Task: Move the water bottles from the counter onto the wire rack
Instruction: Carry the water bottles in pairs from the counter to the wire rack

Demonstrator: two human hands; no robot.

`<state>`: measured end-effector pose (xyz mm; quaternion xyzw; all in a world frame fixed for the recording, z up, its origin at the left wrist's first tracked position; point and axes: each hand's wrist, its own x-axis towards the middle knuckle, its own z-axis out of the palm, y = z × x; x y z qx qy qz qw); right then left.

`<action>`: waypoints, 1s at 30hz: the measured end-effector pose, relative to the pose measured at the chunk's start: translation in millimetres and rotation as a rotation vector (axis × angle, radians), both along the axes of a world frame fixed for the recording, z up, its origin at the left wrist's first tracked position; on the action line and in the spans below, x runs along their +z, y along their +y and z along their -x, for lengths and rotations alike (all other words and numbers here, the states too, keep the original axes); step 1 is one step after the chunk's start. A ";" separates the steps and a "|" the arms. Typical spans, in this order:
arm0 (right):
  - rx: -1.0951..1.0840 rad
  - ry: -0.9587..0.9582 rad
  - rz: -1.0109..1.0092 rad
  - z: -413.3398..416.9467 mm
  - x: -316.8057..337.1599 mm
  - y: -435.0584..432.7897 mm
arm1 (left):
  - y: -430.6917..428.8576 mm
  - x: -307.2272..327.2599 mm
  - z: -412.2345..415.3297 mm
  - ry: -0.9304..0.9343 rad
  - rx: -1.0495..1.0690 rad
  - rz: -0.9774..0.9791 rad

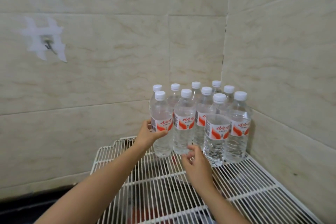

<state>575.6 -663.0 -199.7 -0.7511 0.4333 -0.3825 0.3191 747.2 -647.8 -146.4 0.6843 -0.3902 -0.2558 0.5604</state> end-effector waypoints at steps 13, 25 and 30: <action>0.280 0.277 0.184 -3.6 -4.0 17.4 | 141.6 -24.5 -20.0 -0.153 0.286 -0.155; 0.951 0.320 0.517 -79.3 37.7 166.9 | 412.8 -54.6 -2.7 -0.136 0.932 -0.158; 1.113 0.380 0.540 -96.7 27.2 251.0 | 520.5 -49.1 25.5 -0.127 1.146 -0.131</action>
